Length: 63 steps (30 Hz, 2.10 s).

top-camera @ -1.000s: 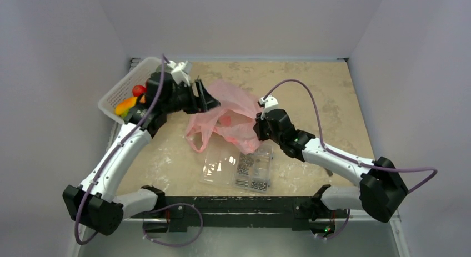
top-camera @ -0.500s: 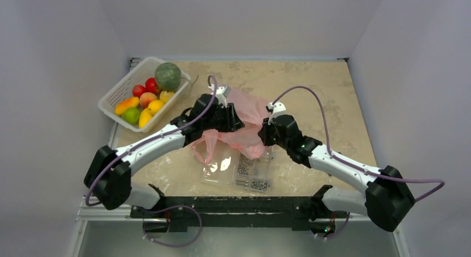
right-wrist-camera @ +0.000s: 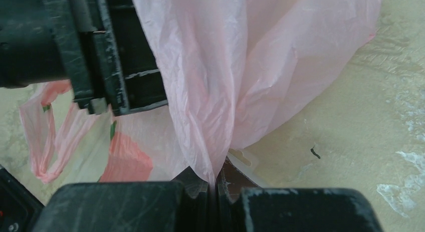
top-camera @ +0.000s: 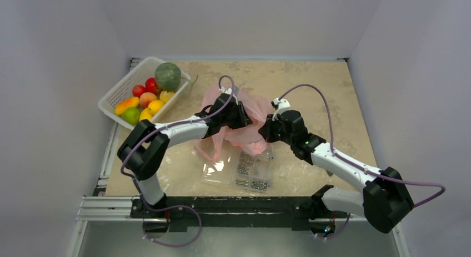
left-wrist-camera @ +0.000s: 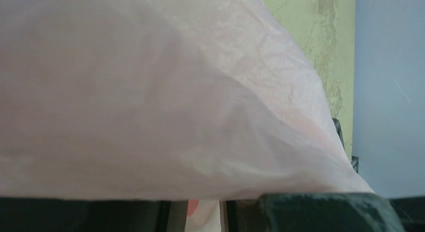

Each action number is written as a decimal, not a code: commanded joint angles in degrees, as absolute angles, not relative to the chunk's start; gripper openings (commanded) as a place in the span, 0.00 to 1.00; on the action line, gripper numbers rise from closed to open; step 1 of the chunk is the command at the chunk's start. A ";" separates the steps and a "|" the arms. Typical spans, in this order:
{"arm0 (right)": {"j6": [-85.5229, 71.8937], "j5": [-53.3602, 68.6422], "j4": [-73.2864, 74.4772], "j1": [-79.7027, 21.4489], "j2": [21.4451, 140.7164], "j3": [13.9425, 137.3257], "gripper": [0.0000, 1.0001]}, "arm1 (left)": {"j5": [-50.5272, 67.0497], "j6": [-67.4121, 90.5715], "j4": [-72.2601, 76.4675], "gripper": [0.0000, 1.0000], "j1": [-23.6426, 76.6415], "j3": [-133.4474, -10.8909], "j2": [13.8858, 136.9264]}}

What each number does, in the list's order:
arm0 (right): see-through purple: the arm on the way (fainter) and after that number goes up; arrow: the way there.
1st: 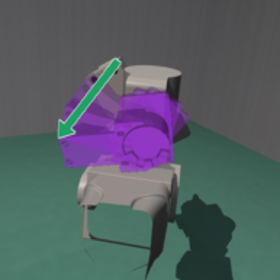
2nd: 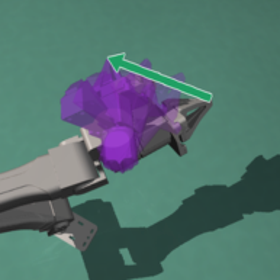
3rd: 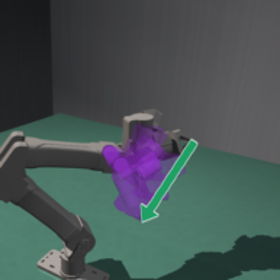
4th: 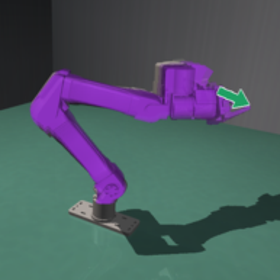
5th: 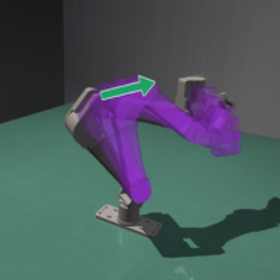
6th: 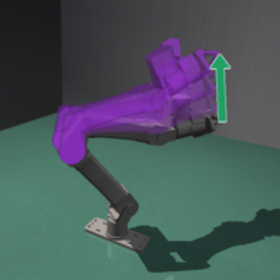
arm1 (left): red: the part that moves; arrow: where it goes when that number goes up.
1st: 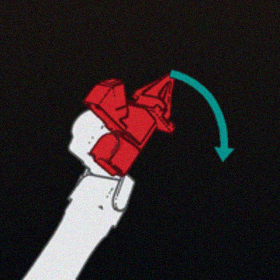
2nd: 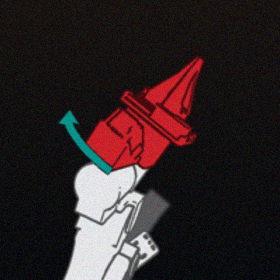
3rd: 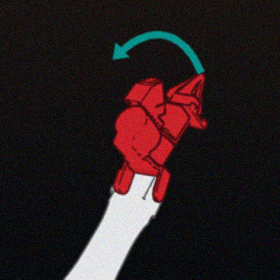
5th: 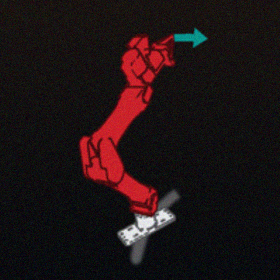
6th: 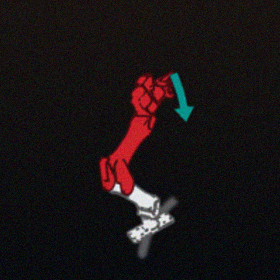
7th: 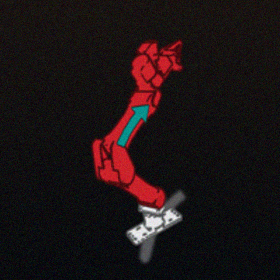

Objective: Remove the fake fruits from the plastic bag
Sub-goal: Adjust the plastic bag at the center of the board.

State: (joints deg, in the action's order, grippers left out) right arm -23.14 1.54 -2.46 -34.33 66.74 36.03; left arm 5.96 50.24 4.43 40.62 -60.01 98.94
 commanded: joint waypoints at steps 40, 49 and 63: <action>-14.38 -14.61 10.01 -34.38 80.33 53.39 0.44 | 22.19 26.64 0.67 0.66 30.83 -62.89 93.78; -15.15 -6.39 10.92 -34.39 78.09 57.57 0.00 | 3.43 25.00 6.93 0.55 42.39 -56.67 86.44; -14.88 4.99 3.79 -34.45 75.03 52.15 0.00 | -3.52 49.44 17.89 0.37 41.16 -62.93 101.59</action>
State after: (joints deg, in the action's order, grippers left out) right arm -15.33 1.32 6.94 -34.39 75.31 53.32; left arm -2.44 41.25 11.84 41.41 -60.27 99.31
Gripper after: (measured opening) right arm 0.005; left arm 0.347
